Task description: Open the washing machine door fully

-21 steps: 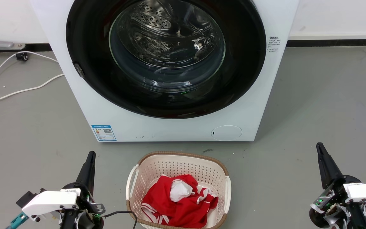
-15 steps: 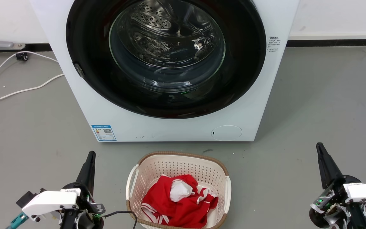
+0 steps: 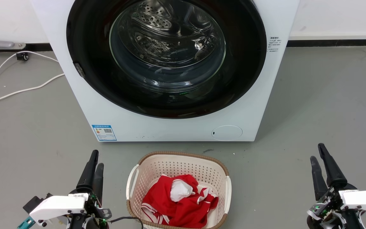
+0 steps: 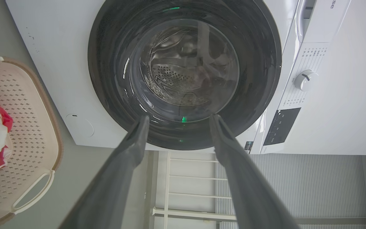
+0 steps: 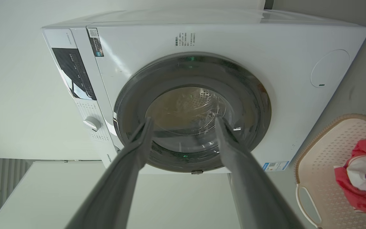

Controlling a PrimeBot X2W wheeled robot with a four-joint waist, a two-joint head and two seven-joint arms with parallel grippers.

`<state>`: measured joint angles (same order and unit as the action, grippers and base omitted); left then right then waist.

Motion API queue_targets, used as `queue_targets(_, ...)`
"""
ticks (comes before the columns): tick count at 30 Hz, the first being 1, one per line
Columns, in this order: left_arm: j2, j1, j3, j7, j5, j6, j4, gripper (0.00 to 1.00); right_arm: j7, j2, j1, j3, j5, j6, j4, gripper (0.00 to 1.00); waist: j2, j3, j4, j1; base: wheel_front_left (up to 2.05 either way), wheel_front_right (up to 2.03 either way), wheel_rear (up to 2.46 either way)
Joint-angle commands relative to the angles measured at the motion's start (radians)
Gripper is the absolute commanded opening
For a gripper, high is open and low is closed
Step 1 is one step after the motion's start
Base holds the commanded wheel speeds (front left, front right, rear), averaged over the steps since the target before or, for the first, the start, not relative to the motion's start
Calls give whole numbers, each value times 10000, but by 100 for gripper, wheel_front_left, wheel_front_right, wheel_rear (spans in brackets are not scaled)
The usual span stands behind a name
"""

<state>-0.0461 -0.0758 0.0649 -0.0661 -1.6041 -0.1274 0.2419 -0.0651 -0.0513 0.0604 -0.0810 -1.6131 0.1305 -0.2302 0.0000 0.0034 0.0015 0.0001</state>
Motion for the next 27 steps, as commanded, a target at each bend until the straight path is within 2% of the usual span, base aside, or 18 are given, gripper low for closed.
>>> queue_targets(1, -28, -244, -103, 138, 119, -11, -308, 100, 132, -23, 161, 46, 195, 0, 330, 100, 0, 0, 3, -1, 0, 0, 0)
queue_targets(6, -42, -289, -180, 379, 541, -13, -603, 100, 359, -21, 120, 121, 974, 1, 615, 100, 0, 2, 5, -1, 0, 0, 0)
queue_targets(11, -41, -324, -97, 593, 1443, -15, -983, 100, 578, -19, 116, 291, 2418, 1, 927, 100, 0, 14, -6, -1, 0, 0, 0)
queue_targets(19, -36, -374, -99, 915, 3498, -19, -1621, 100, 898, -16, 82, 583, 5258, 1, 1476, 100, 0, 61, -10, -1, 0, 0, 0)
queue_targets(25, -37, -358, -225, 1137, 5096, -21, -2018, 100, 1126, -14, -11, 668, 6859, 1, 1772, 100, 0, 78, -8, -1, 0, 0, 0)
queue_targets(26, -37, -358, -225, 1137, 5096, -21, -2018, 100, 1126, -14, -11, 668, 6859, 1, 1772, 100, 0, 78, -8, -1, 0, 0, 0)
queue_targets(27, -38, -331, -257, 1208, 5590, -22, -2089, 100, 1196, -13, -49, 691, 7292, 1, 1832, 100, 0, 74, -4, -1, 0, 0, 0)
